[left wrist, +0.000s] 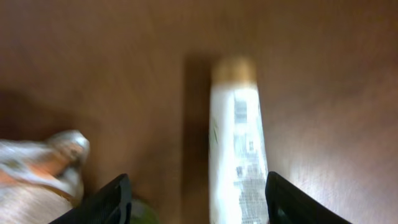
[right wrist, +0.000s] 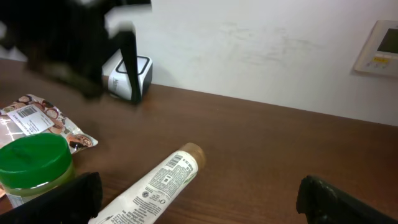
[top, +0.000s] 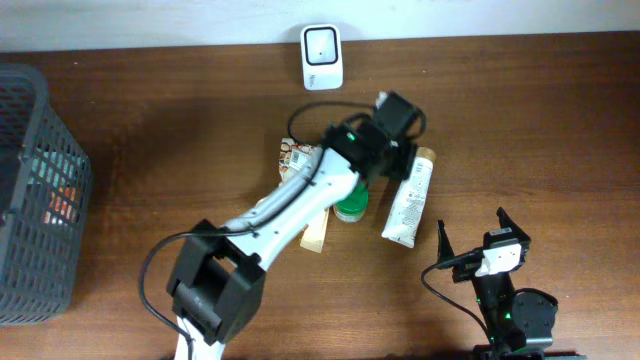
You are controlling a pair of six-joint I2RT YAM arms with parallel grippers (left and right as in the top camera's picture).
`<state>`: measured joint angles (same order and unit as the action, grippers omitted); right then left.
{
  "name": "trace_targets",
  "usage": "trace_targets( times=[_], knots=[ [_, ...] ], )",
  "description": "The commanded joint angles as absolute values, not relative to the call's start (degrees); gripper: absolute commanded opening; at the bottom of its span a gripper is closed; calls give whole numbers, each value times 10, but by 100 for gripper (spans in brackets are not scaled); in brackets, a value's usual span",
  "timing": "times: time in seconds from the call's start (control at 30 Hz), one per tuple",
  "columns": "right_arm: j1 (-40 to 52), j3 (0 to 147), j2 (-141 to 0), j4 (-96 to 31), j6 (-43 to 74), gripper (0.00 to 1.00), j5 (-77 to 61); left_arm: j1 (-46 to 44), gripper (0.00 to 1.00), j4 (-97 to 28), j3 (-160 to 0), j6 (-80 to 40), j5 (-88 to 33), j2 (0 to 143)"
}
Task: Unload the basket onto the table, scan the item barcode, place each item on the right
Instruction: 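Place the white tube upright-lying right of the jar and release, then reach into the basket and grasp the mint-green packet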
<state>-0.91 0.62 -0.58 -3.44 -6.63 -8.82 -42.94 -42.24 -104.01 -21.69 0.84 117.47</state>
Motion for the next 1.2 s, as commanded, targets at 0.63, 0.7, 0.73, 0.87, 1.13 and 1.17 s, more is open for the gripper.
trace_targets(
  times=[0.63,0.7,0.73,0.87,1.13,1.17],
  knots=[
    [-4,3,-2,-37,-66,98,-83,454,87,-644,-1167,-196,-86,1089],
    [-4,3,-2,-38,-66,98,-83,458,87,-583,-1093,-182,-88,1105],
    [-4,3,-2,-37,-66,99,-83,458,87,-559,-1069,-169,-89,1111],
    [-4,3,-2,-37,-66,98,-83,458,87,-496,-1009,-168,-99,1148],
    [-4,3,-2,-37,-66,98,-83,451,77,-418,-1003,-149,-153,1246],
    [-4,3,-2,-38,-66,98,-83,451,76,-415,-1003,-148,-152,1254]
  ],
)
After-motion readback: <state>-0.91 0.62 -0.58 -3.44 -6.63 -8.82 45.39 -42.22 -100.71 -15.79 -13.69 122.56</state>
